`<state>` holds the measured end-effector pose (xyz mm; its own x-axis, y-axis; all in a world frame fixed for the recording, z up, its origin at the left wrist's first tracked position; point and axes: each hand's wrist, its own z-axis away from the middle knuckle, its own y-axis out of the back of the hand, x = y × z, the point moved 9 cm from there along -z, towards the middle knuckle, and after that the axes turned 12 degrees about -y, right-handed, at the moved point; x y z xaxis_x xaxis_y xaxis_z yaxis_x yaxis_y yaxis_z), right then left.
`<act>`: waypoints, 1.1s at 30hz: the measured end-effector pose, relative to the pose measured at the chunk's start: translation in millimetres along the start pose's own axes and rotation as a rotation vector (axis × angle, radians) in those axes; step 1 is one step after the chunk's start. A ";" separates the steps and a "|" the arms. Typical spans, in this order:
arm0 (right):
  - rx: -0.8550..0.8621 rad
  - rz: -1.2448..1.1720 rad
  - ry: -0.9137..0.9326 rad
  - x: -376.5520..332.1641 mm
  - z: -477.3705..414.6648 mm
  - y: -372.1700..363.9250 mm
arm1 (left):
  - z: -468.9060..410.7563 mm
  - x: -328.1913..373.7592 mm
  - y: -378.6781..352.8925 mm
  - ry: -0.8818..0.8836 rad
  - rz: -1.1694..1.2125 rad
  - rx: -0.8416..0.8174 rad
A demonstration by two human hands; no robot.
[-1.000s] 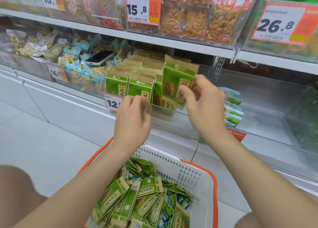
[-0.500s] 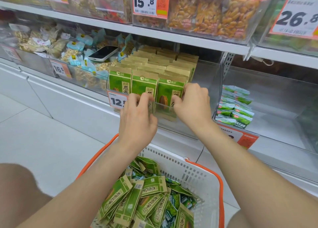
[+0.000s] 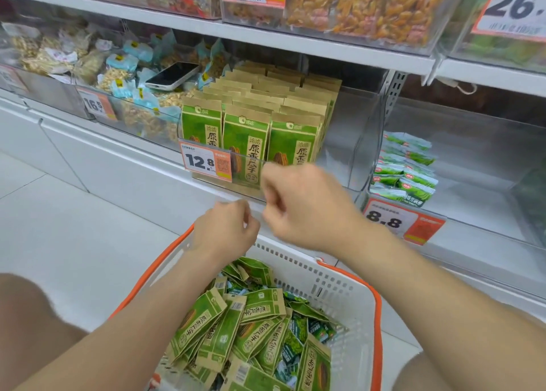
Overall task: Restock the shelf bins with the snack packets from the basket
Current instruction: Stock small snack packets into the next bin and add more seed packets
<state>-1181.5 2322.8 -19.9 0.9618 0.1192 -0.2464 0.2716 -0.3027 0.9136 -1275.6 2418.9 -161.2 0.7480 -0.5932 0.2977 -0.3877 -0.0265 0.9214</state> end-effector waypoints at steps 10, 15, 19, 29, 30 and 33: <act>-0.746 0.403 -0.099 39.6 29.0 -127.1 | 48.0 -51.6 -133.2 0.058 -0.120 -0.634; -0.851 0.378 -0.122 51.4 35.7 -143.0 | 59.3 -60.8 -176.6 -0.056 -0.098 -0.763; -0.889 0.373 -0.121 56.1 40.5 -151.8 | 46.5 -58.7 -179.0 -0.122 -0.243 -0.726; -0.858 0.375 -0.161 63.3 38.0 -134.1 | 16.8 -25.2 -131.9 -0.182 -0.384 -0.600; -0.829 0.383 -0.171 64.2 37.5 -129.5 | 13.8 -21.8 -124.9 -0.162 -0.289 -0.600; -0.780 0.377 -0.213 67.6 42.7 -118.7 | 4.9 -7.1 -99.1 -0.150 0.087 -0.613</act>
<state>-1147.4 2326.4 -158.8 0.9895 -0.0604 0.1310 -0.0897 0.4532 0.8869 -1245.1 2421.8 -255.9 0.6270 -0.6797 0.3806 -0.0314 0.4661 0.8842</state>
